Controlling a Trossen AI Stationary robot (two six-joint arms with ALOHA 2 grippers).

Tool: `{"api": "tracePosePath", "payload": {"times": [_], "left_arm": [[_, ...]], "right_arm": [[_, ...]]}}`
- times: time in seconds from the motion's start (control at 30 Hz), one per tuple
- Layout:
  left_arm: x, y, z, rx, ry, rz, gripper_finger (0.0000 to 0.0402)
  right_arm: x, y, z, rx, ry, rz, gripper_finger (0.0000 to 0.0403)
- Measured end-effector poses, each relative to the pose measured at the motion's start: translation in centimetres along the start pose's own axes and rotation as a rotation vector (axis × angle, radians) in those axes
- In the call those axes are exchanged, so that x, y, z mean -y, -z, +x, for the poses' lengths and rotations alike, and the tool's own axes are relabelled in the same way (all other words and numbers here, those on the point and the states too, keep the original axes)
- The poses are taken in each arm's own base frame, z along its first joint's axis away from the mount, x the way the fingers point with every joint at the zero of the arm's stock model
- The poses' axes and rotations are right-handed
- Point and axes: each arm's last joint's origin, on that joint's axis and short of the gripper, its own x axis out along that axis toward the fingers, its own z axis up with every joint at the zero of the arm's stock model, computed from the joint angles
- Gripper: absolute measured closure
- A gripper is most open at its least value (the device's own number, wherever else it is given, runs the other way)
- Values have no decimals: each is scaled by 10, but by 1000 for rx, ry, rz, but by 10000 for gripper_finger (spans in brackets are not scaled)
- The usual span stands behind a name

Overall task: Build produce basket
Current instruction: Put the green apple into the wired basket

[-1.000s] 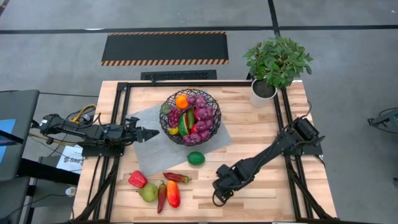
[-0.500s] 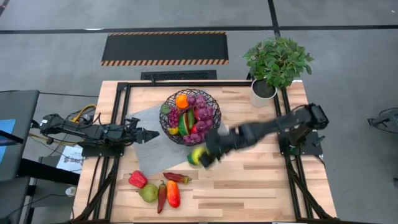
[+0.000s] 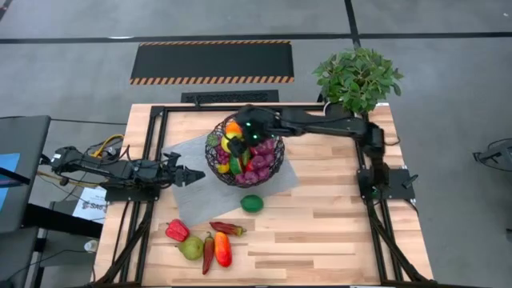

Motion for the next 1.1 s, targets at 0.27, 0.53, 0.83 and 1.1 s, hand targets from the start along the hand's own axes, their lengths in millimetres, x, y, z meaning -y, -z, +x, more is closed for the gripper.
{"api": "tracePosePath", "payload": {"times": [0.27,0.53,0.83,1.1], "left_arm": [[0,1,0,-26,7,1,55],[0,1,0,-26,5,2,55],[0,1,0,-26,4,2,55],[0,1,0,-25,4,2,56]], "right_arm": [[17,-8,25,-165,124,-27,99],[20,-8,35,-207,170,-60,84],[24,-12,45,-195,146,-123,50],[29,-16,48,-186,137,-62,54]]}}
